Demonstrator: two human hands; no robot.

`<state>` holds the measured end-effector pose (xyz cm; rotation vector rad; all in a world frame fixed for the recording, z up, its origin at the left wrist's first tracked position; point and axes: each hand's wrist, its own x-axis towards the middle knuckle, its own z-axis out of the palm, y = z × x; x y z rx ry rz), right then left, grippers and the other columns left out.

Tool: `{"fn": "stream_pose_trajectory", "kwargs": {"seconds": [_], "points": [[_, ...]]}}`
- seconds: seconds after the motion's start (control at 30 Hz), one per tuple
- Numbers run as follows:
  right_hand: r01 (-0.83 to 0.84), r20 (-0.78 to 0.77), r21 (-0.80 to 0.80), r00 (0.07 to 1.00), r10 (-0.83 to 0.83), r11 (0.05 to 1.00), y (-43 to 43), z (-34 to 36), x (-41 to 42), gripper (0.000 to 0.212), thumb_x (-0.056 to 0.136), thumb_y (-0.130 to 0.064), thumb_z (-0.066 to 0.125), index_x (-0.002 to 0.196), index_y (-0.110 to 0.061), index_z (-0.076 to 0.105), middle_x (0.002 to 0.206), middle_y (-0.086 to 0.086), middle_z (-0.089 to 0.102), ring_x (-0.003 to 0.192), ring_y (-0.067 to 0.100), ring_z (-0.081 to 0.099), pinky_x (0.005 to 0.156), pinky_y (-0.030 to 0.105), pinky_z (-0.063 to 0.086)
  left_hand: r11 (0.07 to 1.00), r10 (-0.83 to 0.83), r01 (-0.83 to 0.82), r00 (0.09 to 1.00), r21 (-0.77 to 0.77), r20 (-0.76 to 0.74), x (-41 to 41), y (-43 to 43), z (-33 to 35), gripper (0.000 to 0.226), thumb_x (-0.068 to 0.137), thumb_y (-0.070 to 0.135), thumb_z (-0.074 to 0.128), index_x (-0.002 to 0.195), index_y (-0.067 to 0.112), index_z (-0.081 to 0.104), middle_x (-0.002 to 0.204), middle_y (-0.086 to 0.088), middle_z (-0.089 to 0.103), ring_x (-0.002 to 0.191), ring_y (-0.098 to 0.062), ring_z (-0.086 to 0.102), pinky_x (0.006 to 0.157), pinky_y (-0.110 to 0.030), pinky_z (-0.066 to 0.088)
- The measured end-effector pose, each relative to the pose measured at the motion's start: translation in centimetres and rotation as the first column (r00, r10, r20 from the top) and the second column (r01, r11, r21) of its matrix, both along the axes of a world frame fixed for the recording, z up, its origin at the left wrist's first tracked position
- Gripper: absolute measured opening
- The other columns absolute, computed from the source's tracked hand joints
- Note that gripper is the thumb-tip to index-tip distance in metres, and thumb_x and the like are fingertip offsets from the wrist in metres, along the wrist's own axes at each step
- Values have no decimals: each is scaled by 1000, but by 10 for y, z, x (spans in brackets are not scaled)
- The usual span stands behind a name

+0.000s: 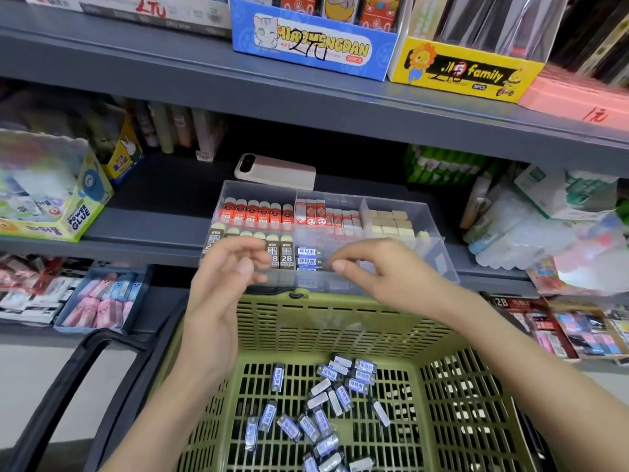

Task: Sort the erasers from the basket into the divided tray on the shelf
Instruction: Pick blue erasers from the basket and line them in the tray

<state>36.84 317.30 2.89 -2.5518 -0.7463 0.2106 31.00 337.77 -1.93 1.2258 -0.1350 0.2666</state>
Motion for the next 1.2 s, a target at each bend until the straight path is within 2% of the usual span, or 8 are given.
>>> {"fn": "stream_pose_trajectory", "kwargs": {"seconds": [0.07,0.17,0.27,0.4,0.67,0.87,1.0,1.2], "points": [[-1,189,234,981,-44,972,-9,-5,-27,22,93,-24,53,92,-10,71,85,-4,68,78,5,57,74,16,43,998,-10,9,1000,64,17,-1,-1,1,24,80,30,55,99,16,62,92,4,64,92,-16,58,81,-29,46],[24,395,308,906,-151,951,-27,-40,-65,22,90,-21,54,81,-8,69,73,-8,62,67,2,50,68,15,42,986,-30,26,999,163,22,-3,-4,0,21,81,31,55,97,21,63,91,5,65,91,-16,58,83,-26,46],[262,121,66,956,-269,963,-46,-104,-85,16,87,-25,62,95,-13,69,89,-5,67,77,5,57,75,30,52,979,-38,46,998,198,-42,-9,-11,-4,20,77,34,57,93,23,63,90,-2,63,89,-17,58,80,-24,46],[393,-201,-301,865,-460,869,-65,-193,-98,52,82,-35,69,128,-18,52,127,0,51,109,17,57,94,30,46,972,-99,127,984,199,-145,-30,-20,-17,19,76,26,61,92,16,64,85,1,66,84,-13,59,75,-17,47],[419,-80,-283,886,-457,863,-62,-244,-104,60,82,-39,68,133,-17,45,124,1,46,113,21,49,95,28,41,957,-138,203,947,209,-290,-54,-25,-33,20,74,22,59,91,15,66,85,-1,66,86,-15,60,75,-22,48],[419,-17,-497,871,-491,760,-61,-247,-101,63,76,-59,62,121,-15,51,116,4,49,104,21,51,86,32,48,941,-162,264,900,212,-404,-53,-31,-40,14,82,18,60,93,12,66,88,-5,66,86,-17,60,80,-31,48],[441,-86,-441,846,-526,782,-60,-242,-104,57,77,-50,65,120,-14,51,117,4,51,105,20,51,84,29,47,961,-184,272,753,44,-632,-55,-41,-52,11,89,9,55,94,6,65,88,-7,68,86,-21,62,77,-30,50],[488,-229,41,854,-468,872,-31,-171,-114,36,68,-37,74,95,-28,53,91,-13,49,81,6,52,64,11,39,949,-303,194,348,-248,-887,-55,-56,-67,32,93,33,51,113,10,62,116,-17,63,107,-34,59,91,-47,48]]}}
